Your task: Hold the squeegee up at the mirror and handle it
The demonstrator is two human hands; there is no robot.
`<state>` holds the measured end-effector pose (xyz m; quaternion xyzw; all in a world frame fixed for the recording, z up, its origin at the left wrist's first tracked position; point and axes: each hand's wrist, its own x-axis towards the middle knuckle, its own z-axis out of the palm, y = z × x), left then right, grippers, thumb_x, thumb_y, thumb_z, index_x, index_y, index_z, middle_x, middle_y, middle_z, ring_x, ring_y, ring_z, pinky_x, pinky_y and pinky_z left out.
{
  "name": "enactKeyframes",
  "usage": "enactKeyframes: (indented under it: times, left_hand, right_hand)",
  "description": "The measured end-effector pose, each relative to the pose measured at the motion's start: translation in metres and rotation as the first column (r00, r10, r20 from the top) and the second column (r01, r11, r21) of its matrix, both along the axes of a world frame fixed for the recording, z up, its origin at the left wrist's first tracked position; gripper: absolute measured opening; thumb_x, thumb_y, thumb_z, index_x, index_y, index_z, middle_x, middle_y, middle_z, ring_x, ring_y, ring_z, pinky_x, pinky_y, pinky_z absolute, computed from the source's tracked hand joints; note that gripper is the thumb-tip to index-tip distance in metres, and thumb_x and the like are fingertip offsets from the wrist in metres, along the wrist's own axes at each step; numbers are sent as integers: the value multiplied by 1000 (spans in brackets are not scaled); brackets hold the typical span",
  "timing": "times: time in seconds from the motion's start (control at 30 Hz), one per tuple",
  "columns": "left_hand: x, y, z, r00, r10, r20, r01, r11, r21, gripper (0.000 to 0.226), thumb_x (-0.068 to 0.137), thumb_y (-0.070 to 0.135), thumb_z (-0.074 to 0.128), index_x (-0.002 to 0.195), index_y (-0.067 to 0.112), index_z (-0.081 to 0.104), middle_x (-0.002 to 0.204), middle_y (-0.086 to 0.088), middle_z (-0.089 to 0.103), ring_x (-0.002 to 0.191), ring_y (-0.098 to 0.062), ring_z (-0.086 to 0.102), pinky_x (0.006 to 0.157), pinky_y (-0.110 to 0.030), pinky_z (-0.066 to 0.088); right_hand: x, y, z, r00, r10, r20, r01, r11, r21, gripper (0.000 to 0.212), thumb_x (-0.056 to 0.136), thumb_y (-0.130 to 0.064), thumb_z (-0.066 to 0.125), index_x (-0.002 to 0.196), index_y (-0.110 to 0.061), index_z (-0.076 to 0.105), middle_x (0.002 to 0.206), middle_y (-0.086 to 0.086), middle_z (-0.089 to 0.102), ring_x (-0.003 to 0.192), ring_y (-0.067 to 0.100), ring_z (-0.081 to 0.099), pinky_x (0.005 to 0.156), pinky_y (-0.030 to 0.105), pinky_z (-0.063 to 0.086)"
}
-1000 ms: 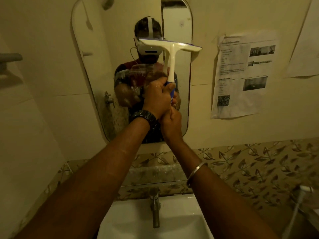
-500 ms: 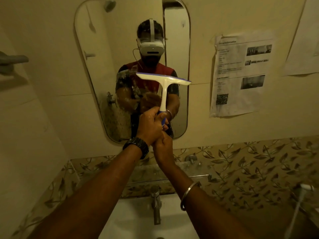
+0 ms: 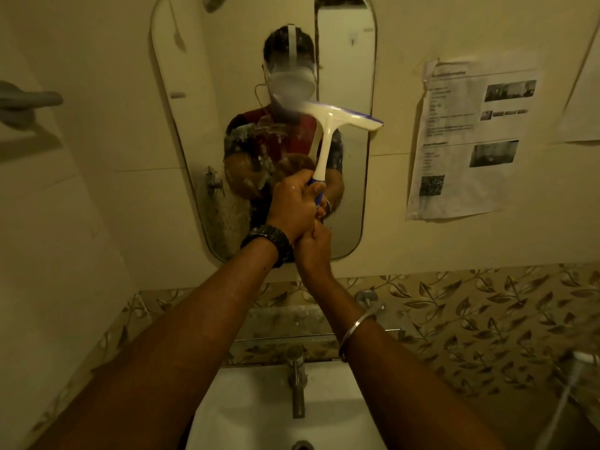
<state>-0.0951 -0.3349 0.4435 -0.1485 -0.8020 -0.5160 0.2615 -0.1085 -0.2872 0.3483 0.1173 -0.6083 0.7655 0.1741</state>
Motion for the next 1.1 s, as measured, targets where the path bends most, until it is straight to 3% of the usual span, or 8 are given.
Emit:
enactKeyframes:
  times: [0.23,0.43,0.53,0.67,0.77,0.87,1.0,1.1]
  left_hand:
    - [9,-18,-54,992,34,123,-41,998,50,11,105,15,56,100,10,65,83,-14,68,68,-25,67,70,-50,65]
    - [37,-21,-76,988,44,145,-53,997,59,12,106,12,55,104,10,67,85,-14,70,68,-21,68,67,-35,63]
    - [49,-18,-54,997,5,71,-9,998,63,13,106,16,55,106,9,66,87,-12,72,71,-22,71,68,-36,64]
    - [40,-8,4,995,-39,-93,43,998,41,20,105,18,55,104,0,62,89,-17,69,70,-22,69,67,-34,63]
    - [23,-1,54,987,-11,-157,15,1000,25,21,106,21,54,107,1,62,103,-19,66,72,-13,67,62,-23,57]
    - [10,1,89,983,25,-181,-21,1000,23,21,106,19,53,108,0,62,95,-15,67,66,-6,64,58,-16,52]
    - [3,-9,100,984,83,-157,-79,996,31,22,107,19,52,108,1,63,89,-12,66,62,-7,62,55,-16,51]
    - [7,-16,89,978,138,-157,-137,990,20,22,107,19,53,108,0,64,93,-12,66,60,-3,64,51,-11,48]
  right_hand:
    - [10,-17,-51,998,36,52,-38,999,36,36,101,-7,43,70,-19,57,65,0,57,60,16,50,54,28,39]
    - [40,-14,-82,996,73,55,-75,996,45,30,102,-4,45,76,-8,58,68,8,58,61,13,51,56,30,42]
    - [48,-5,-62,997,63,-49,-60,997,55,32,105,-12,43,77,-5,56,68,15,56,62,17,50,57,32,42]
    - [36,6,4,987,64,-147,-59,998,38,30,105,-10,44,78,-10,56,68,6,55,59,15,50,53,26,42]
    - [21,8,53,976,74,-206,-77,997,-8,28,106,-12,44,82,-7,58,72,6,59,61,20,54,55,30,45]
    - [8,1,89,969,42,-243,-55,997,-47,28,102,-13,41,79,-17,57,71,-1,59,61,11,56,56,25,47]
    - [-2,-12,100,967,13,-256,-16,1000,-10,30,97,-21,39,71,-19,54,64,-3,55,57,13,50,53,26,43]
    - [-6,-20,89,969,25,-247,-23,1000,10,36,102,-12,39,69,-17,53,63,-1,55,55,13,48,51,26,42]
